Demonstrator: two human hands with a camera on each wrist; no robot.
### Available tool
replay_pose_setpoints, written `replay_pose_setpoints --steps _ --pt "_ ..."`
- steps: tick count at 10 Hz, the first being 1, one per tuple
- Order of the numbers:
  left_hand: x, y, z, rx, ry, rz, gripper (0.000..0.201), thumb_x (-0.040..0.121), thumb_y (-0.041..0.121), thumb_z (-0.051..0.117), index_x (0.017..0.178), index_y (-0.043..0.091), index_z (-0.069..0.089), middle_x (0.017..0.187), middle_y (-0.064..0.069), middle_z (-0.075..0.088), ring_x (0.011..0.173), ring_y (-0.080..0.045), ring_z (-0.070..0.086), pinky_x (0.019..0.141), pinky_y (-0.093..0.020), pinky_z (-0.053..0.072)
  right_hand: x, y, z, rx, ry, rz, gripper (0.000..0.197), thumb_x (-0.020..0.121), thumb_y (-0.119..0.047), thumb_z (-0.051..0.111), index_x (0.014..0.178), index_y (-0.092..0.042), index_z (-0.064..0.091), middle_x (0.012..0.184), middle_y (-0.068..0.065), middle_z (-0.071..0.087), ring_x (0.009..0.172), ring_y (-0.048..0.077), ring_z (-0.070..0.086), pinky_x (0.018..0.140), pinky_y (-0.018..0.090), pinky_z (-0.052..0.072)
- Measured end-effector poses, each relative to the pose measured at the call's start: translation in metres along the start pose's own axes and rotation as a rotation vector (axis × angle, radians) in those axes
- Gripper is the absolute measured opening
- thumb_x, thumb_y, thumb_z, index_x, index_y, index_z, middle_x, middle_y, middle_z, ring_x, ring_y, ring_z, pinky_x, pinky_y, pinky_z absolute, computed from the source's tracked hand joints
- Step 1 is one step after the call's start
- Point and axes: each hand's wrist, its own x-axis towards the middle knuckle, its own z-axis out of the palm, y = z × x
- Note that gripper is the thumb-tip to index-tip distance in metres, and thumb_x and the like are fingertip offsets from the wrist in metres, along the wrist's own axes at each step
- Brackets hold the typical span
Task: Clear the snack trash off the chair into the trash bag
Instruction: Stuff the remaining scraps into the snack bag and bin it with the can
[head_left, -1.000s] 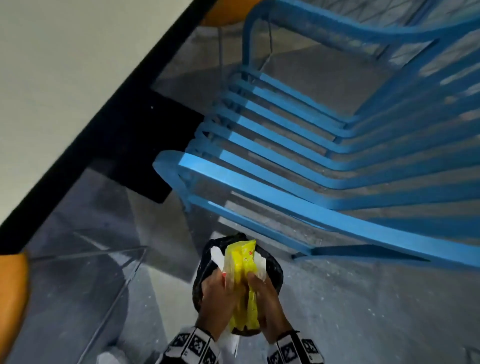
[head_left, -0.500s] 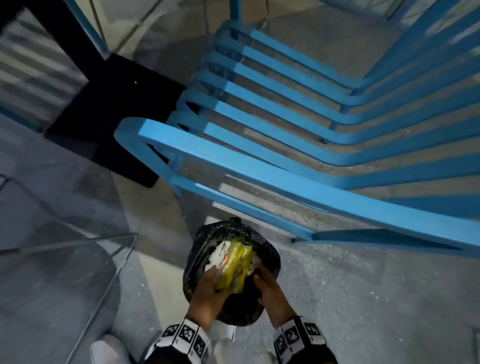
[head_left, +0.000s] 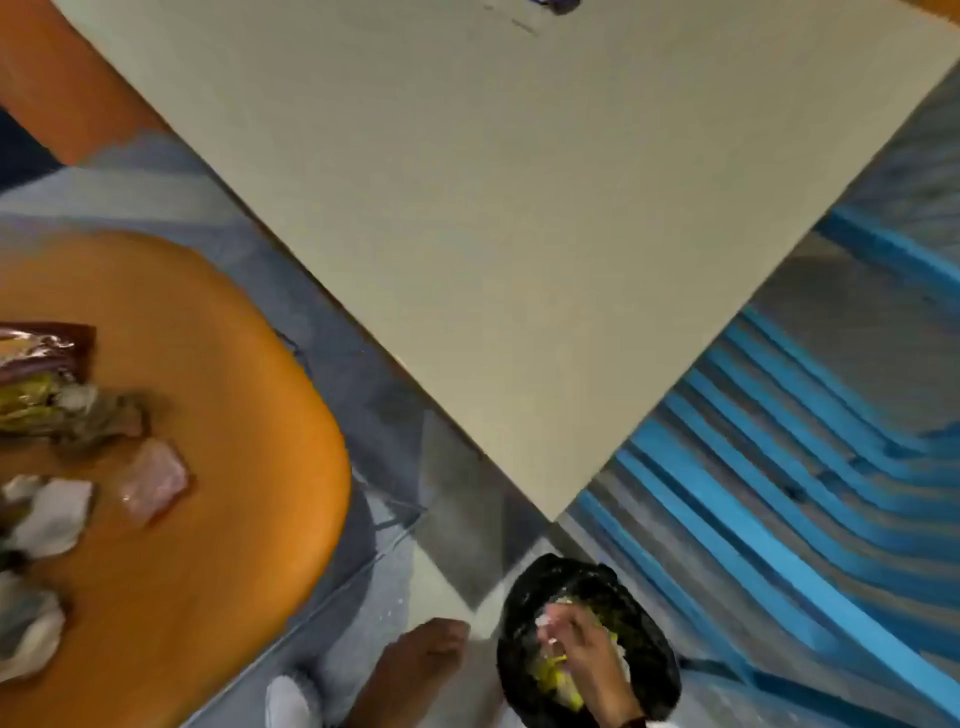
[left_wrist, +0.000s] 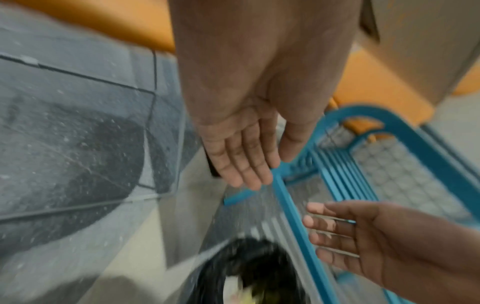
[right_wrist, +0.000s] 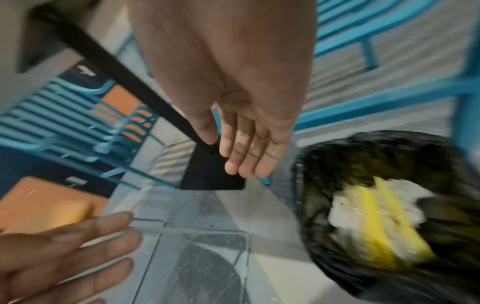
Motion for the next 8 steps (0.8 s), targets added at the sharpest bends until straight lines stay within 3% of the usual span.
replay_pose_setpoints --steps 1,2,3,4,5,6,7,8 --pt "-0.017 -0.004 -0.071 -0.187 0.292 0.150 0.032 0.086 0.011 0.060 0.073 0.040 0.065 0.068 0.035 0.069 0.070 0.023 0.059 0.065 0.004 0.044 -0.009 -0.061 0.047 -0.150 -0.001 -0.110 0.016 0.089 -0.005 0.051 0.091 -0.010 0.066 0.065 0.003 0.064 0.058 0.016 0.054 0.057 0.024 0.042" --pt "-0.044 -0.012 -0.155 -0.150 0.579 0.320 0.031 0.068 0.029 0.064 0.073 0.060 0.063 0.069 0.020 0.074 0.071 0.014 0.063 0.064 0.003 0.044 -0.025 -0.114 0.114 -0.224 -0.080 -0.294 0.020 0.090 -0.014 0.051 0.083 -0.028 0.062 0.078 -0.001 0.064 0.078 0.019 0.059 0.079 0.035 0.047" --pt "-0.062 -0.036 -0.222 -0.045 0.796 0.145 0.033 0.071 0.047 0.050 0.103 0.042 0.057 0.124 -0.009 0.060 0.113 -0.022 0.055 0.100 -0.027 0.044 -0.052 -0.150 0.182 -0.343 -0.210 -0.411 0.019 0.093 -0.013 0.047 0.085 -0.028 0.057 0.089 -0.012 0.059 0.087 0.009 0.057 0.079 0.024 0.044" --pt "-0.069 -0.056 -0.271 -0.078 0.955 -0.046 0.053 0.076 0.031 0.061 0.125 0.015 0.051 0.143 -0.020 0.039 0.134 -0.039 0.030 0.113 -0.051 0.022 -0.063 -0.167 0.248 -0.473 -0.317 -0.514 0.027 0.091 -0.008 0.048 0.085 -0.034 0.053 0.094 -0.009 0.052 0.092 0.017 0.055 0.076 0.017 0.043" --pt "-0.064 -0.067 -0.296 -0.094 1.030 -0.148 0.072 0.076 0.015 0.070 0.137 0.020 0.034 0.150 -0.019 0.025 0.137 -0.040 0.022 0.114 -0.054 0.022 -0.068 -0.172 0.302 -0.661 -0.382 -0.547 0.035 0.087 -0.006 0.051 0.093 -0.040 0.050 0.107 -0.003 0.047 0.106 0.021 0.049 0.090 0.026 0.044" --pt "-0.054 -0.091 -0.313 -0.216 1.061 -0.154 0.099 0.068 0.010 0.077 0.141 0.031 0.014 0.155 -0.011 0.016 0.139 -0.037 0.018 0.114 -0.056 0.022 -0.066 -0.172 0.343 -0.745 -0.421 -0.610 0.034 0.086 -0.008 0.053 0.101 -0.038 0.050 0.114 -0.005 0.041 0.120 0.020 0.040 0.103 0.035 0.037" --pt "-0.051 -0.097 -0.321 -0.227 1.017 -0.274 0.106 0.067 0.018 0.079 0.142 0.033 0.006 0.154 -0.010 0.017 0.138 -0.036 0.018 0.114 -0.054 0.019 -0.066 -0.181 0.371 -0.878 -0.484 -0.683 0.038 0.086 -0.008 0.051 0.118 -0.028 0.052 0.131 -0.003 0.037 0.123 0.017 0.030 0.101 0.019 0.023" --pt "-0.021 -0.117 -0.348 -0.273 0.975 -0.470 0.097 0.067 0.027 0.078 0.141 0.027 0.015 0.149 -0.013 0.032 0.135 -0.038 0.024 0.113 -0.054 0.024 -0.032 -0.200 0.421 -1.034 -0.583 -0.709 0.047 0.087 -0.009 0.049 0.131 -0.025 0.047 0.149 -0.001 0.027 0.134 0.020 0.022 0.106 0.022 0.020"
